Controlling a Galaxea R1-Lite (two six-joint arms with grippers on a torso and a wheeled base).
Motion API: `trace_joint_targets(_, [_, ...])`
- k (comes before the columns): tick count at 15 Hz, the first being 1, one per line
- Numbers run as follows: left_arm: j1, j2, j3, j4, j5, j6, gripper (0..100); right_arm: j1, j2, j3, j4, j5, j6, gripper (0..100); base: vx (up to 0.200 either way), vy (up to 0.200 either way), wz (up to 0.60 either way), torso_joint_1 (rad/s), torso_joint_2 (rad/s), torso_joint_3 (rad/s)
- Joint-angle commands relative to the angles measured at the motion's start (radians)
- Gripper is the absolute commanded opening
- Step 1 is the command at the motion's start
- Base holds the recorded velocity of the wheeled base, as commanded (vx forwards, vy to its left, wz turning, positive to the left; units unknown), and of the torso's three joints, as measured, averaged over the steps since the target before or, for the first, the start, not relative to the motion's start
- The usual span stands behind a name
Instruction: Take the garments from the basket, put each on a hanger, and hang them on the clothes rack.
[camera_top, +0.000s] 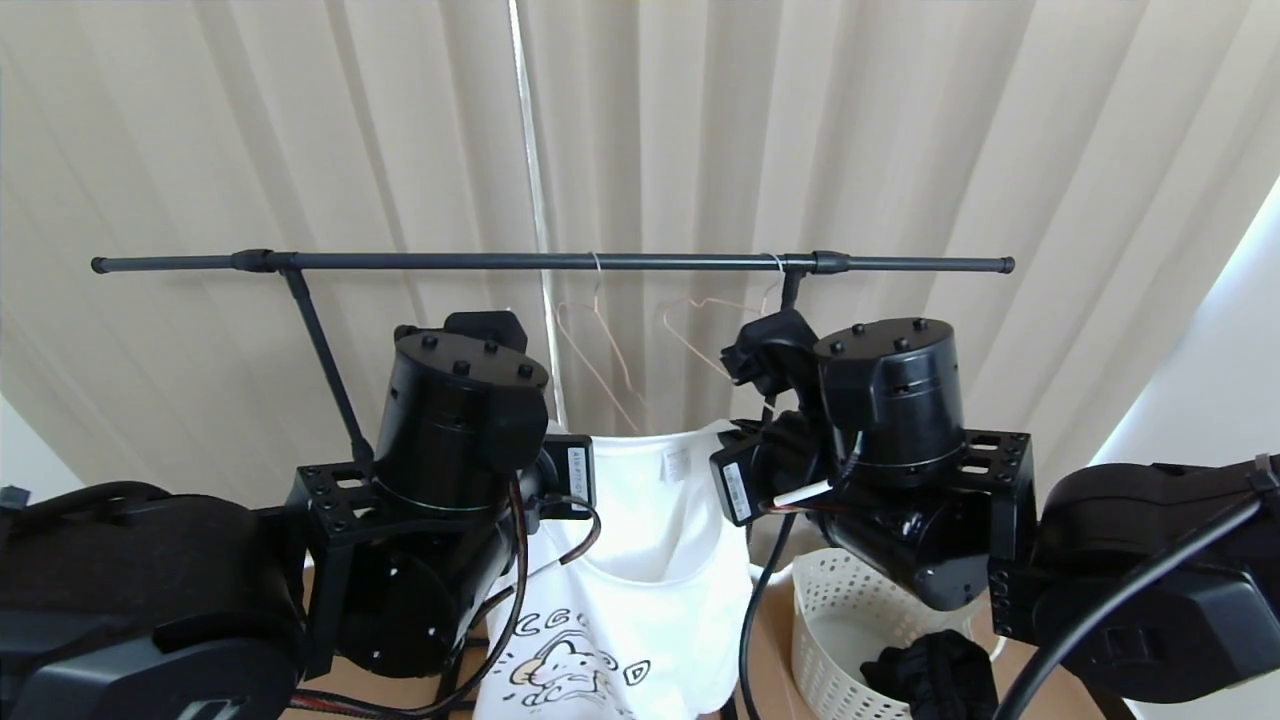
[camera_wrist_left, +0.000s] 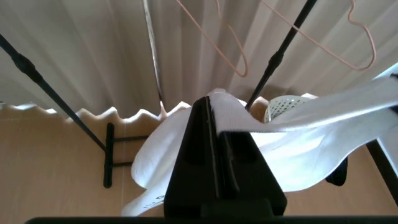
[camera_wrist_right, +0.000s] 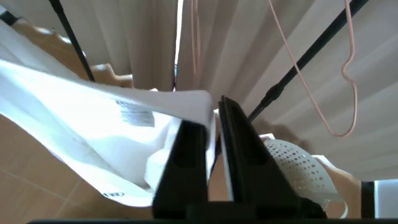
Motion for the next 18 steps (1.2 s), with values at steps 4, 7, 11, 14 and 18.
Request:
trace_joint_targets(4, [0.002,-0.008,-0.031,0.000,0.000,0.020,0,0.009,0.032,0.043,0.005,0.006,-0.018,100,0.000,0.000,0.00,0.000,0.00,0.000])
trace_joint_targets(7, [0.002,-0.006,-0.043,0.001,0.000,0.031,0,0.021,0.015,0.105,0.001,0.112,-0.051,100,0.000,0.000,0.00,0.000,0.00,0.000])
trace_joint_targets(11, [0.008,-0.006,-0.074,0.004,0.000,0.034,0,0.036,0.011,0.154,-0.001,0.219,-0.079,100,0.000,0.000,0.00,0.000,0.00,0.000])
trace_joint_targets(14, [0.008,-0.006,-0.071,0.004,0.000,0.042,0,0.045,0.000,0.175,-0.061,0.348,-0.071,100,0.000,0.000,0.00,0.000,0.00,0.000])
trace_joint_targets(18, [0.008,-0.006,-0.071,0.004,0.000,0.042,0,0.047,0.043,0.201,-0.156,0.362,-0.073,100,0.000,0.000,0.00,0.000,0.00,0.000])
